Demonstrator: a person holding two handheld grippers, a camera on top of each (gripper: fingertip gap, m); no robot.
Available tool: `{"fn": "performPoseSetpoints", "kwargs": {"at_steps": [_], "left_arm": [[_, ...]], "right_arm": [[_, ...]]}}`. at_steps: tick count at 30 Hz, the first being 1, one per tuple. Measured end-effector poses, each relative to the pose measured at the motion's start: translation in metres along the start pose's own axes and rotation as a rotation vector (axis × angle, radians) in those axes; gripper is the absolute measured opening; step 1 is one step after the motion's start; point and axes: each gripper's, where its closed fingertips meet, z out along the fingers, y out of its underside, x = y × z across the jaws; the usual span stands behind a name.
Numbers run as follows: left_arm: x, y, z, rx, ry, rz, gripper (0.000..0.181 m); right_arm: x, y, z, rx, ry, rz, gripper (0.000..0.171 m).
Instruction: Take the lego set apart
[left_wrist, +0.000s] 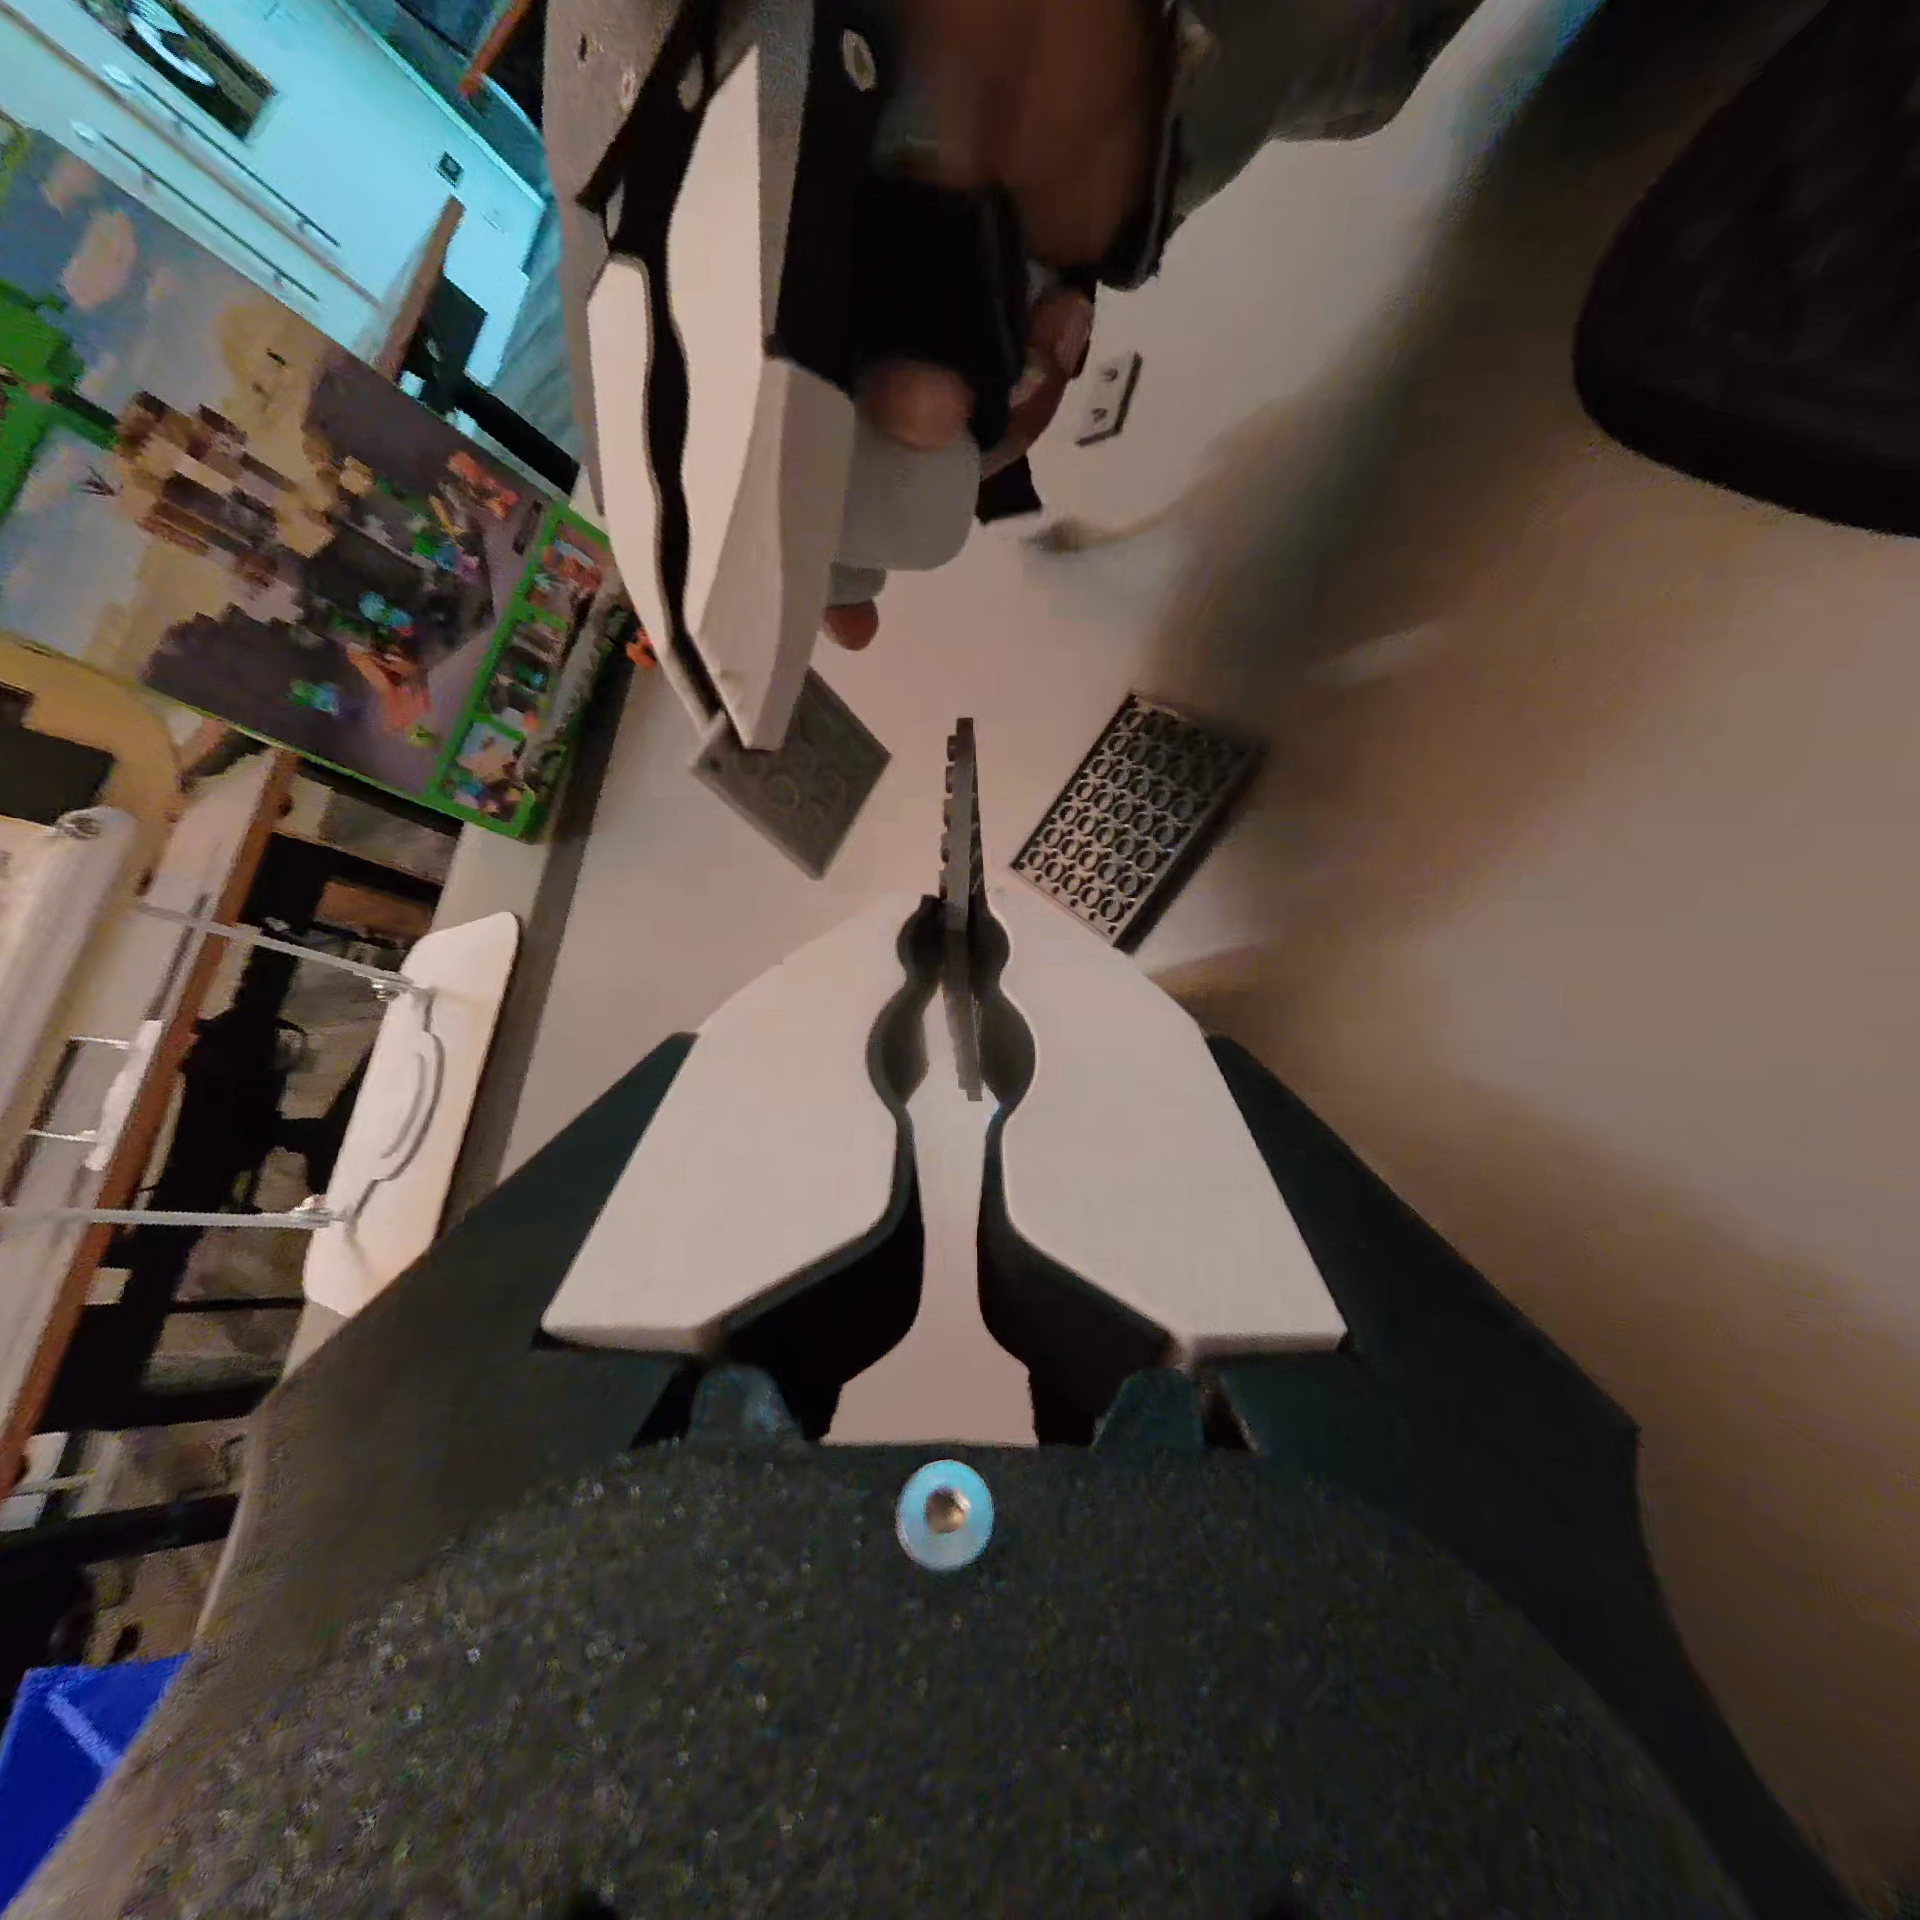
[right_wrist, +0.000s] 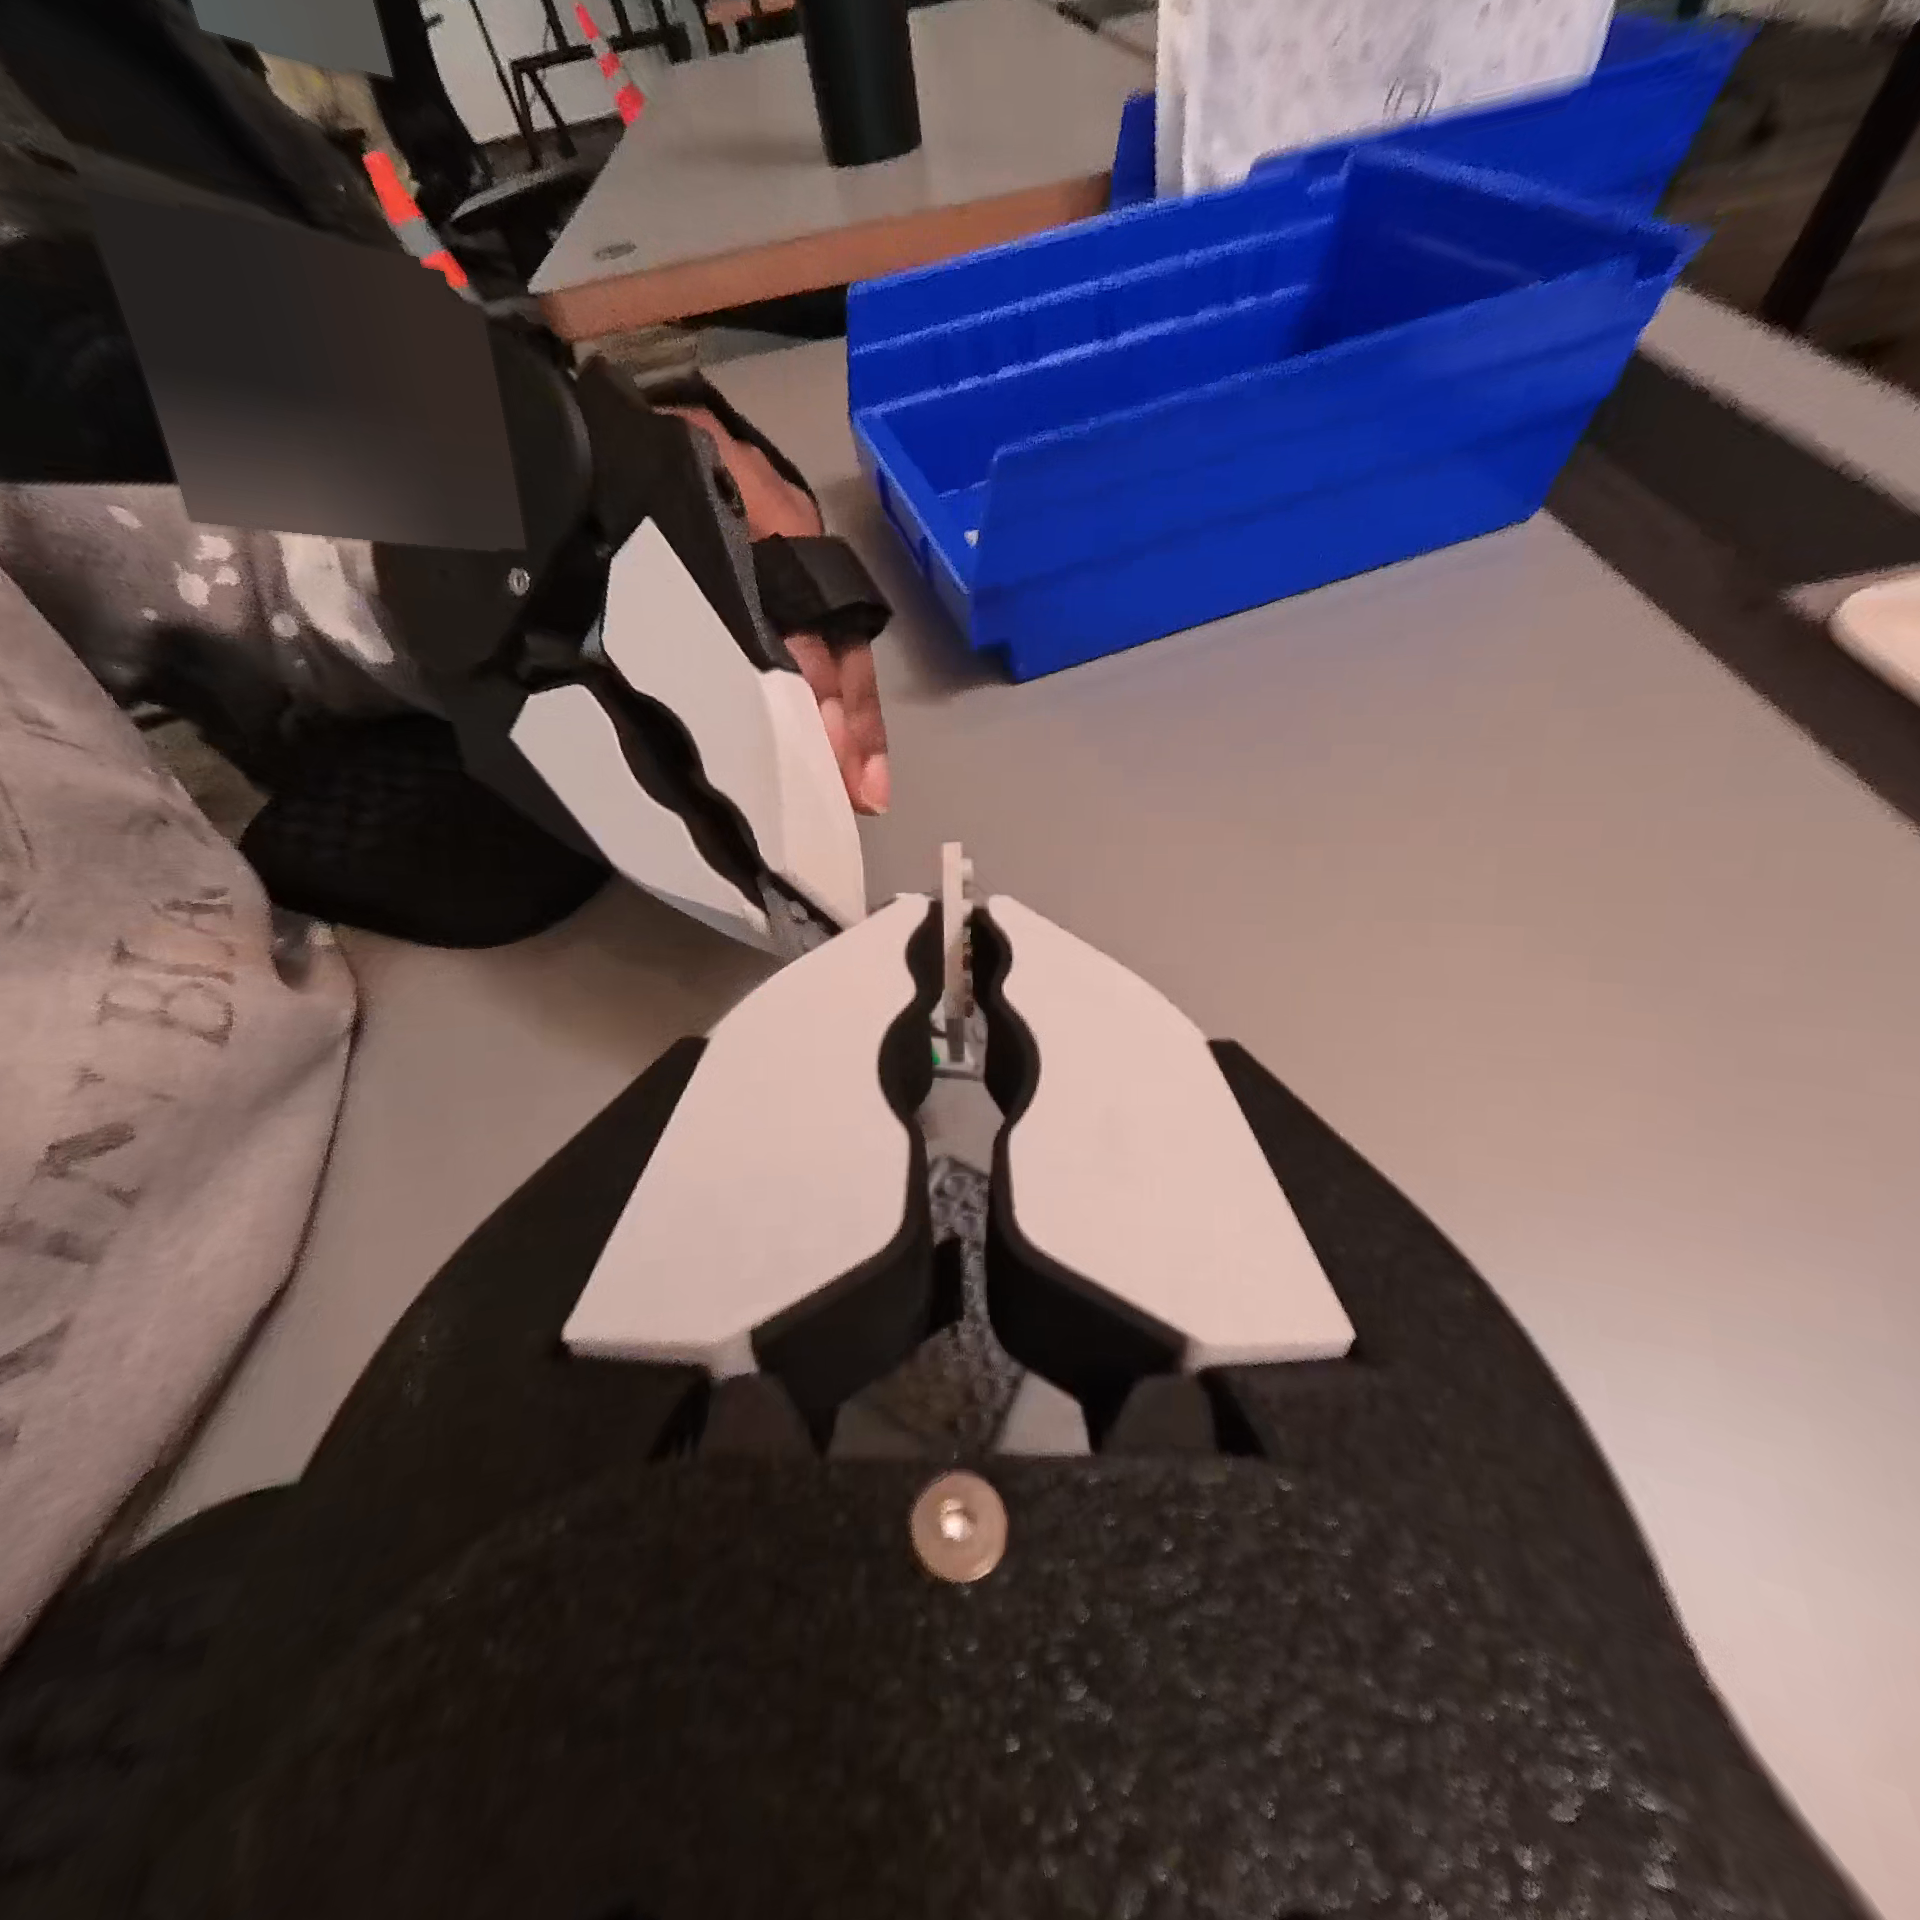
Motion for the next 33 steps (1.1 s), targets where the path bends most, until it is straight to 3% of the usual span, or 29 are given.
{"fn": "performPoseSetpoints", "kwargs": {"at_steps": [4,9,12,17,25,29,33], "left_arm": [[-0.013,0.024,0.009,-0.089,-0.092,0.043,0.006],[-0.013,0.041,0.019,-0.104,-0.027,-0.121,0.007],[-0.013,0.031,0.013,-0.024,0.033,-0.253,0.019],[-0.019,0.011,0.001,0.130,0.086,-0.427,0.018],[-0.023,0.001,-0.009,0.174,0.063,-0.383,0.003],[-0.062,0.016,-0.040,0.102,-0.118,-0.337,0.004],[-0.119,0.072,-0.093,-0.172,-0.441,-0.275,0.003]], "right_arm": [[0.005,-0.008,-0.011,0.070,0.054,-0.162,0.005],[0.010,0.004,-0.008,0.072,0.069,-0.188,0.005],[0.008,0.009,-0.003,0.067,0.047,-0.170,0.005],[-0.003,0.005,0.004,0.119,-0.035,-0.113,0.005],[-0.017,-0.015,0.020,0.192,-0.087,-0.098,0.009],[-0.003,-0.016,0.016,0.178,-0.038,-0.082,0.018],[0.009,0.020,0.026,-0.026,0.026,-0.173,0.016]]}}
